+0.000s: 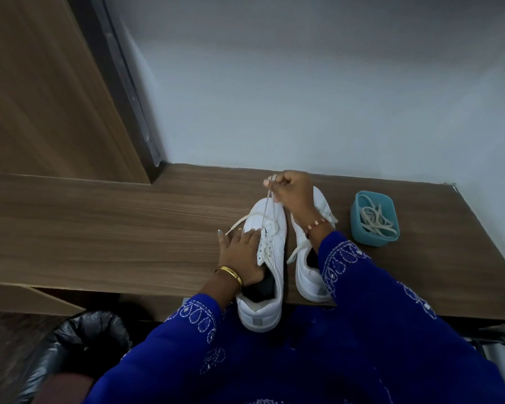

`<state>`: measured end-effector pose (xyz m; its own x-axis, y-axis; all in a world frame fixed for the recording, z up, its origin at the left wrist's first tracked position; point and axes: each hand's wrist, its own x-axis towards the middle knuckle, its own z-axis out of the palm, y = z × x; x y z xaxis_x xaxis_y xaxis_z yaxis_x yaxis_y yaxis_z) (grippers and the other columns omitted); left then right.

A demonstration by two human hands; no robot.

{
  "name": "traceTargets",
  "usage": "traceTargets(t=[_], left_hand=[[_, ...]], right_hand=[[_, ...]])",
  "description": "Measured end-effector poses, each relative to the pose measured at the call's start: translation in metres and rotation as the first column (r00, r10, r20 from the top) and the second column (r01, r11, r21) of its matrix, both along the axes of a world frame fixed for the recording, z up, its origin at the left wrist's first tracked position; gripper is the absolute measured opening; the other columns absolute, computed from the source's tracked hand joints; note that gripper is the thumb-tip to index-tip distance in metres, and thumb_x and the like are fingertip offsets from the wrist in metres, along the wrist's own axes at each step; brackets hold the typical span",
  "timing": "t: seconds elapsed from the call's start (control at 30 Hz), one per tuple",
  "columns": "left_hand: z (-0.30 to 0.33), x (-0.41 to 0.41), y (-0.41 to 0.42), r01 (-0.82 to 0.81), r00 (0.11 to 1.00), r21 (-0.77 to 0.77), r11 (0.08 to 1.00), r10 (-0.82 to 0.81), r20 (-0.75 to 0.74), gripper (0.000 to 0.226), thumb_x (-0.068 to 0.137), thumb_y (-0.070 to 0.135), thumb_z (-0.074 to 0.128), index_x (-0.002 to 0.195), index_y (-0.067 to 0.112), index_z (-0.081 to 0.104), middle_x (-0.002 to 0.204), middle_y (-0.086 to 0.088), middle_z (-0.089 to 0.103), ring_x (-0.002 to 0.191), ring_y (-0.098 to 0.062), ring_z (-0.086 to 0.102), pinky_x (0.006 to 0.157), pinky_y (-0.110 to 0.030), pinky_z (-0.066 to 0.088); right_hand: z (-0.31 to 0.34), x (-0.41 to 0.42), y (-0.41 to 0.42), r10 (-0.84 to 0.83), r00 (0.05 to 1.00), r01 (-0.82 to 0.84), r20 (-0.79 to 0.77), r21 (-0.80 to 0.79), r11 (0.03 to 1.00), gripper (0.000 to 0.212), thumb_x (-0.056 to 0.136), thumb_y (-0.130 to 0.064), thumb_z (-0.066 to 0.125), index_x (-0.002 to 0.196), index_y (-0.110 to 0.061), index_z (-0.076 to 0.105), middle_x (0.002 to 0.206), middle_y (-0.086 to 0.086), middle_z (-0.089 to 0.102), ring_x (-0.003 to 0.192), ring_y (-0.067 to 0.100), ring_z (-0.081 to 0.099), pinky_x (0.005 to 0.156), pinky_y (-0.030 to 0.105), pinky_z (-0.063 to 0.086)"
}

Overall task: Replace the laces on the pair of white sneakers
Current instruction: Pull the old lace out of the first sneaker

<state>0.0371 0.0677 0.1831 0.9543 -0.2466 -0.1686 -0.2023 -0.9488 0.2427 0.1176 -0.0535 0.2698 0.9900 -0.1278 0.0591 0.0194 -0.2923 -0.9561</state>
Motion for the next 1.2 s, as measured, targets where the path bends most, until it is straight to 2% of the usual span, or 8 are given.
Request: traceTargets(t=[0.13, 0.33, 0.6, 0.73, 0.8, 0.93, 1.03, 1.2], left_hand=[[0.000, 0.000, -0.002, 0.021, 1.000, 0.024, 1.000, -0.021, 0.003, 0.088, 0.064, 0.048, 0.029, 0.146, 0.017, 0.017, 0.151, 0.002, 0.026, 0.140, -0.023, 0.019, 0.106, -0.066, -0.003], [0.000, -0.001, -0.008, 0.043, 0.999, 0.036, 0.998, -0.043, -0.006, 0.081, 0.078, 0.047, 0.044, 0.147, 0.016, 0.014, 0.153, -0.001, 0.021, 0.142, -0.025, 0.016, 0.106, -0.067, -0.004], [0.000, 0.000, -0.007, 0.067, 0.998, 0.031, 0.997, -0.066, -0.010, 0.082, 0.075, 0.053, 0.040, 0.146, 0.016, 0.019, 0.152, -0.001, 0.024, 0.139, -0.023, 0.022, 0.106, -0.067, -0.004], [-0.002, -0.001, -0.006, 0.068, 0.997, 0.024, 0.997, -0.068, 0.021, 0.082, 0.076, 0.056, 0.038, 0.145, 0.016, 0.020, 0.151, -0.001, 0.025, 0.138, -0.022, 0.024, 0.107, -0.066, -0.003], [-0.004, -0.001, -0.006, 0.068, 0.997, 0.015, 0.998, -0.068, 0.023, 0.079, 0.081, 0.052, 0.046, 0.146, 0.016, 0.019, 0.151, -0.001, 0.024, 0.138, -0.022, 0.024, 0.107, -0.066, -0.002], [-0.003, -0.001, -0.006, 0.056, 0.998, -0.003, 0.998, -0.056, 0.017, 0.085, 0.074, 0.056, 0.036, 0.146, 0.016, 0.018, 0.152, 0.000, 0.024, 0.138, -0.021, 0.024, 0.107, -0.065, -0.002], [-0.004, -0.001, -0.005, 0.038, 0.999, -0.019, 0.999, -0.038, 0.007, 0.089, 0.067, 0.054, 0.028, 0.146, 0.016, 0.017, 0.152, 0.001, 0.022, 0.139, -0.020, 0.023, 0.108, -0.063, -0.003], [-0.003, -0.003, -0.006, 0.034, 0.999, -0.045, 0.998, -0.034, -0.001, 0.090, 0.066, 0.053, 0.027, 0.147, 0.016, 0.016, 0.152, 0.001, 0.022, 0.140, -0.019, 0.020, 0.109, -0.062, -0.003]], right_hand=[[0.036, 0.008, 0.001, -0.056, 0.992, 0.049, 0.114, 0.058, 0.997, 0.028, 0.076, -0.006, 0.072, 0.055, -0.012, 0.055, 0.052, -0.001, 0.059, 0.037, 0.002, 0.049, 0.058, 0.021, 0.050], [0.084, 0.019, -0.003, -0.070, 0.970, -0.002, 0.233, 0.294, 0.956, 0.022, 0.079, -0.001, 0.069, 0.062, -0.009, 0.057, 0.071, 0.005, 0.065, 0.041, 0.006, 0.052, 0.054, 0.026, 0.051], [0.102, 0.036, -0.004, -0.115, 0.965, -0.006, 0.237, 0.453, 0.891, 0.025, 0.082, 0.002, 0.065, 0.062, -0.008, 0.054, 0.052, -0.002, 0.057, 0.040, 0.009, 0.051, 0.048, 0.022, 0.047], [0.066, 0.032, 0.001, -0.025, 0.996, 0.002, 0.081, 0.275, 0.961, 0.007, 0.083, -0.006, 0.066, 0.078, -0.001, 0.065, 0.069, 0.008, 0.064, 0.044, 0.004, 0.057, 0.050, 0.016, 0.051], [0.035, 0.030, -0.005, 0.003, 0.998, -0.001, -0.056, 0.042, 0.999, 0.019, 0.081, -0.013, 0.070, 0.090, 0.003, 0.068, 0.083, 0.014, 0.068, 0.055, 0.012, 0.063, 0.060, 0.024, 0.056], [-0.050, 0.021, -0.034, -0.077, 0.957, -0.051, -0.280, -0.421, 0.906, 0.035, 0.075, -0.048, 0.068, 0.063, -0.017, 0.055, 0.056, -0.004, 0.047, 0.047, 0.009, 0.039, 0.057, 0.028, 0.041], [-0.048, -0.009, -0.028, -0.127, 0.959, -0.020, -0.253, -0.508, 0.861, 0.037, 0.083, -0.039, 0.063, 0.063, -0.011, 0.049, 0.055, -0.001, 0.046, 0.054, 0.013, 0.046, 0.059, 0.027, 0.036], [-0.047, -0.031, -0.012, -0.095, 0.944, -0.121, -0.315, -0.600, 0.791, 0.059, 0.078, -0.051, 0.066, 0.107, 0.001, 0.058, 0.105, 0.015, 0.064, 0.100, 0.030, 0.060, 0.075, 0.033, 0.045]])
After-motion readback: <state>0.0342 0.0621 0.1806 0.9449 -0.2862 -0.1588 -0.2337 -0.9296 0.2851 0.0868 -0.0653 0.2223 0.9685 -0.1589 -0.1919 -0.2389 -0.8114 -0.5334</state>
